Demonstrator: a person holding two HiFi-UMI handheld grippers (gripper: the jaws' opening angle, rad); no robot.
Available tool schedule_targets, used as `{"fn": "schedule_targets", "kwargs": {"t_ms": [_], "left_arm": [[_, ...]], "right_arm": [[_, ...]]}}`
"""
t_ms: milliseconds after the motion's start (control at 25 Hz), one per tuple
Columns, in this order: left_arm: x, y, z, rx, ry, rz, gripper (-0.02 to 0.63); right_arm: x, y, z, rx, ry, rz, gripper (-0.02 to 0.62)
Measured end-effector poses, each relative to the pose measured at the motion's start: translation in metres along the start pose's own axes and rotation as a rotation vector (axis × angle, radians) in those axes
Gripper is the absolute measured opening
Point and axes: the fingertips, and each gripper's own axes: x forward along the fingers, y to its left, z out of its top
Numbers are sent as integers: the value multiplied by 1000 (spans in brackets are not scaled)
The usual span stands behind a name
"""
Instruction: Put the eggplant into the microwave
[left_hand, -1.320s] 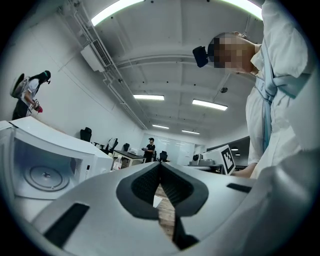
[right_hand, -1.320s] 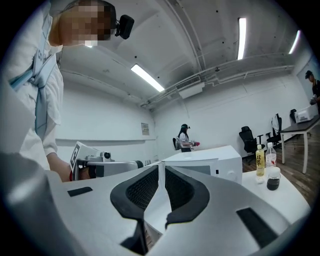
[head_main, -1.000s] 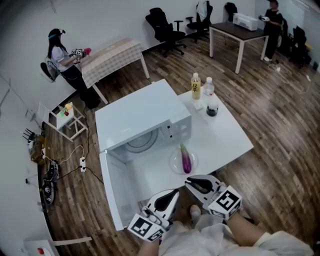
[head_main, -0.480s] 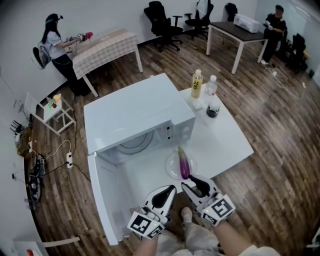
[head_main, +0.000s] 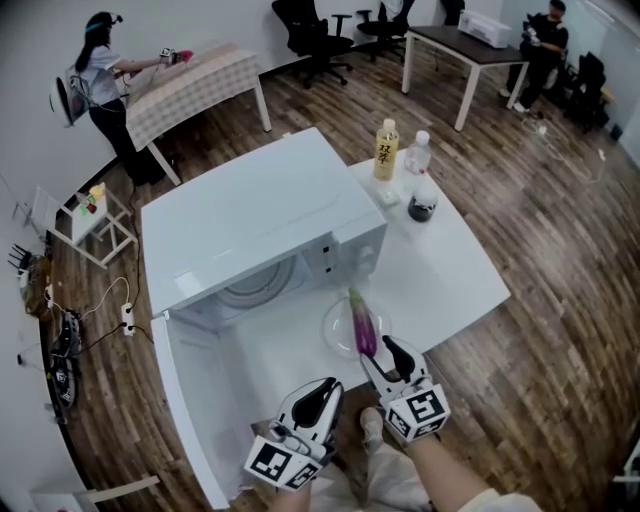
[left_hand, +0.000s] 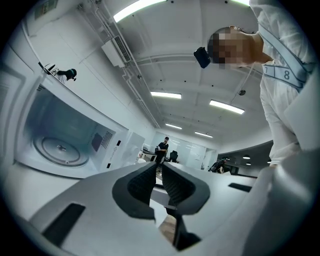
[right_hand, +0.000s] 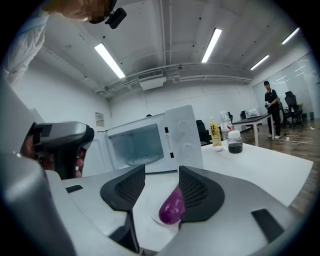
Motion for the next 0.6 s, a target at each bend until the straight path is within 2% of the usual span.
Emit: {"fn": "schedule_targets", "kwargs": {"t_ms": [280,600], "left_arm": [[0,7,-3,-8,1,2,35],[-2,11,-5,-16,8,-3,35]], "right_arm": [[21,-11,-35,-3,75,-102,261],[31,-23,-71,-21,174,-207,268]]}}
